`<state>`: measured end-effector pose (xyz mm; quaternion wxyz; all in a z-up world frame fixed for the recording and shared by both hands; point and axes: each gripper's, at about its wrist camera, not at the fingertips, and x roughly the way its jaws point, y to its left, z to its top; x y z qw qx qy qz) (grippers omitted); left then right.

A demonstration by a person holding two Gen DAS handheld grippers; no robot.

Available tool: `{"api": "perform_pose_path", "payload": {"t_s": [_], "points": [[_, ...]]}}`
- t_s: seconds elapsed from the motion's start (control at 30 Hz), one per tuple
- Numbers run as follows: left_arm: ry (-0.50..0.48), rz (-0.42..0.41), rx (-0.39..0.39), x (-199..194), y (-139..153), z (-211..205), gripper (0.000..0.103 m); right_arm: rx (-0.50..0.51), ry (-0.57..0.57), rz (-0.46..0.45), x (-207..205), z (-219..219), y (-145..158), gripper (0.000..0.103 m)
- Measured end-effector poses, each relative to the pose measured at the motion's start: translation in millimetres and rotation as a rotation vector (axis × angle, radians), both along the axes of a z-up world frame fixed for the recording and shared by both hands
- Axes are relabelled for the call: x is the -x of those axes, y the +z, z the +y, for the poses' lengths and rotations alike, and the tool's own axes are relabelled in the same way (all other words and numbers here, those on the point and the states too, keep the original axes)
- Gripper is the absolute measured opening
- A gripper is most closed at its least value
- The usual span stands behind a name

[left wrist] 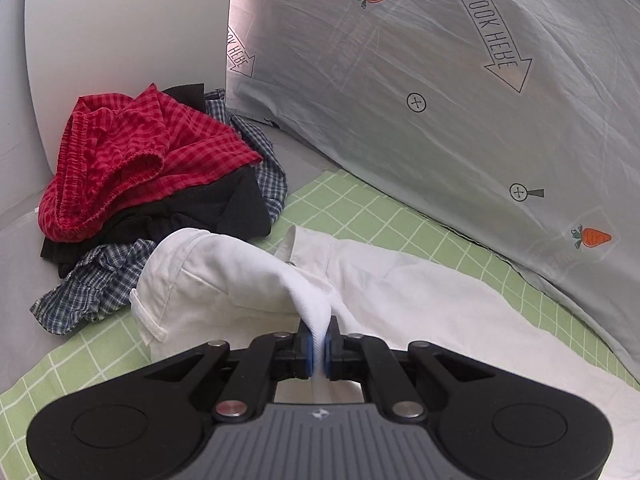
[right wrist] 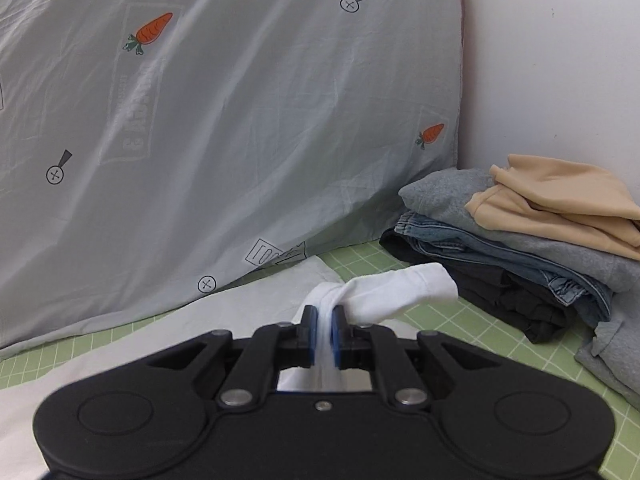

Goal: Fold clothes

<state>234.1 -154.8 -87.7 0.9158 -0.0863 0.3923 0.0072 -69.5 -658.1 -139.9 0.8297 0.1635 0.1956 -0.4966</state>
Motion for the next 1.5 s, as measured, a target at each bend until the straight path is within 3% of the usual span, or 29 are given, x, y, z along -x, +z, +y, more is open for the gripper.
{"api": "perform_pose_path", "payload": {"t_s": [0.23, 0.37, 0.4, 0.47, 0.5, 0.57, 0.63, 0.67, 0.83, 0.93, 1.03, 1.13, 1.33, 1.5], "points": [[-0.024, -0.05, 0.039, -56, 19, -36, 0.005, 0.083, 0.088, 0.019, -75, -39, 8, 0.008], [-0.035, -0.084, 0.046, -95, 8, -59, 0.007, 0.098, 0.094, 0.043, -120, -68, -5, 0.008], [-0.029, -0.082, 0.036, -106, -1, -63, 0.013, 0.093, 0.103, 0.055, -132, -77, -11, 0.011], [-0.026, -0.01, -0.011, -126, -21, -72, 0.017, 0.057, 0.116, 0.097, -151, -90, -22, 0.039], [-0.027, 0.034, -0.016, -131, -28, -74, 0.019, 0.044, 0.105, 0.117, -156, -92, -24, 0.061], [-0.047, 0.051, 0.002, -124, -37, -75, 0.027, 0.04, 0.122, 0.109, -154, -80, -28, 0.069], [-0.087, 0.036, -0.009, -105, -41, -76, 0.039, 0.038, 0.158, 0.1, -149, -63, -33, 0.092], [-0.114, 0.04, -0.031, -96, -42, -78, 0.043, 0.028, 0.186, 0.117, -145, -51, -39, 0.095], [-0.307, 0.095, -0.04, -45, -54, -92, 0.045, -0.067, 0.39, 0.222, -139, 7, -76, 0.097], [-0.485, 0.128, -0.118, -16, -71, -119, 0.046, -0.088, 0.504, 0.288, -150, 40, -94, 0.097], [-0.589, 0.121, -0.203, -3, -82, -145, 0.049, -0.083, 0.556, 0.313, -169, 58, -100, 0.101], [-0.67, 0.115, -0.203, -5, -84, -166, 0.052, -0.093, 0.607, 0.32, -191, 66, -102, 0.101], [-0.729, 0.093, -0.233, -31, -101, -216, 0.056, -0.123, 0.692, 0.364, -254, 61, -109, 0.101], [-0.599, 0.118, -0.162, -79, -118, -241, 0.057, -0.131, 0.687, 0.319, -277, 50, -109, 0.103]]}}
